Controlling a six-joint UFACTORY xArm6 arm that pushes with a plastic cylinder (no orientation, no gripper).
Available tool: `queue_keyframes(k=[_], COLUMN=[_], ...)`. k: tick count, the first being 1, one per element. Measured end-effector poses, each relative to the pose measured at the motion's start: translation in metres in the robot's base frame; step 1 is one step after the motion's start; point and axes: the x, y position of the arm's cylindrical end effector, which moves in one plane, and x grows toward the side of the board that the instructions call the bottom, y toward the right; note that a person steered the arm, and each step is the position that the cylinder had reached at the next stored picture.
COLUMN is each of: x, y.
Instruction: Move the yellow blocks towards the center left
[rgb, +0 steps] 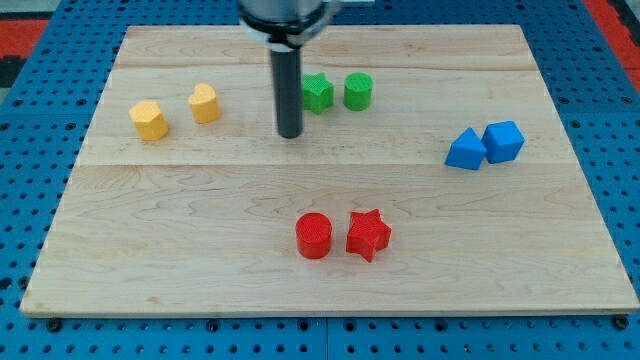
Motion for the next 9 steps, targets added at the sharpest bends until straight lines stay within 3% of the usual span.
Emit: queue_keyframes(k=[1,2,3,4,5,6,8,9], x=[-0.046,-0.063,-0.020,-0.008,-0.052,-0.011,0.061,0.028], y=[-0.024,-0.053,-0.118,-0.130,-0.148,-0.173,-0.173,-0.151])
